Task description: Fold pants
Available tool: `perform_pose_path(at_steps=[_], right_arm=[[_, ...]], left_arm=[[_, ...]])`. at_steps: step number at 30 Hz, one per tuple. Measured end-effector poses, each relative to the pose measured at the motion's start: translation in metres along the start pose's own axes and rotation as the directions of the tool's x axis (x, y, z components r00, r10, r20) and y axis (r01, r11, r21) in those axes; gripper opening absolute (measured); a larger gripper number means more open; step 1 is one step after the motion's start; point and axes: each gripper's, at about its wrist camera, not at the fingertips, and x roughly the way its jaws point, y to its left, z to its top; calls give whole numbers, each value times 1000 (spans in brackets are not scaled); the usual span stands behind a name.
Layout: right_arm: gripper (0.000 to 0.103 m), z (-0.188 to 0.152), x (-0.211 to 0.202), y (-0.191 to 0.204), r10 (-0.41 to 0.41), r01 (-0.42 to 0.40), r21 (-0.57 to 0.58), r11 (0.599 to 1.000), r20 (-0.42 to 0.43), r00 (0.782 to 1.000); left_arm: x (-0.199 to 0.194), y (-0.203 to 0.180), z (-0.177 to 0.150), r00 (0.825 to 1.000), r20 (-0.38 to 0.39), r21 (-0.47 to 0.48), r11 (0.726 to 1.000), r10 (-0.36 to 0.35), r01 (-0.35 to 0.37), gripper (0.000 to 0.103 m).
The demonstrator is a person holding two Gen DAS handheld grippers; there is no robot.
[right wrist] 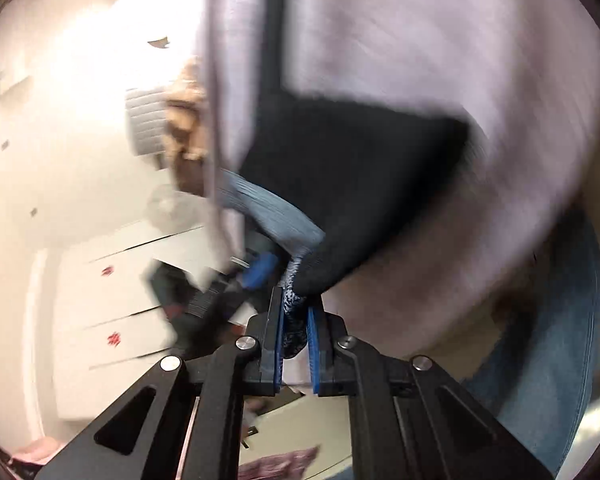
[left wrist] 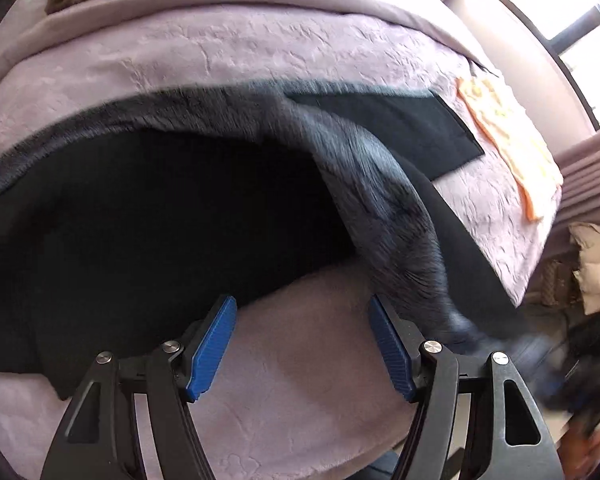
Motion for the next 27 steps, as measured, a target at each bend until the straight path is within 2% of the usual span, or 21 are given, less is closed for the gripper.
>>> perform_pose_path(at_steps=[3,6,9,11,12,13,14,15,16,17,18,20,22,23,24,25,26,27], right_arm=[[11,72,-6,49,12,-11,-109,994,2,1000],[11,154,-2,90,-23,23,-214,977,3,1000],[11,231,22,115,-72,71,-238,969,5,997],[17,272,43,117,-142,135,-255,958,-10,990],[25,286,54,116,-194,182,-268,946,-18,981],[33,297,65,117,-277,263,-290,920,-5,961],[47,300,68,118,-325,313,-309,898,13,946],[50,298,65,118,-346,337,-338,879,34,937],[50,298,62,118,-357,350,-354,867,49,933],[50,291,53,117,-387,388,-371,844,81,919],[50,280,41,112,-435,451,-382,806,133,891],[50,271,26,92,-494,523,-377,765,178,851],[50,268,24,70,-546,568,-344,748,166,821],[42,272,32,62,-549,562,-322,762,140,824],[21,277,37,52,-547,557,-294,777,122,828],[15,283,42,45,-548,558,-274,783,120,828],[15,287,43,38,-557,568,-242,786,120,822],[15,289,44,30,-558,568,-212,795,112,822]], left_arm=[[-9,0,22,998,50,-39,999,33,-31,69],[-14,0,44,991,107,-75,994,81,-73,69],[-8,0,66,979,144,-111,985,147,-132,69],[0,3,77,973,151,-144,978,175,-153,69],[6,5,85,969,149,-164,972,195,-171,69],[12,6,90,966,148,-181,966,212,-185,69],[17,8,96,962,142,-200,959,233,-203,69],[20,10,97,960,140,-210,955,242,-210,69],[22,11,99,958,140,-219,951,250,-216,69],[24,12,100,955,137,-223,948,262,-228,69],[26,13,99,953,132,-224,944,274,-241,69],[30,17,98,949,121,-231,938,290,-257,69],[39,22,99,951,105,-246,934,292,-260,69],[46,24,101,951,93,-257,930,296,-265,69],[54,25,104,949,86,-261,926,303,-273,69],[63,25,107,944,80,-258,921,320,-290,69],[75,25,111,935,68,-253,912,349,-323,69],[85,25,114,926,60,-251,904,372,-347,76]])
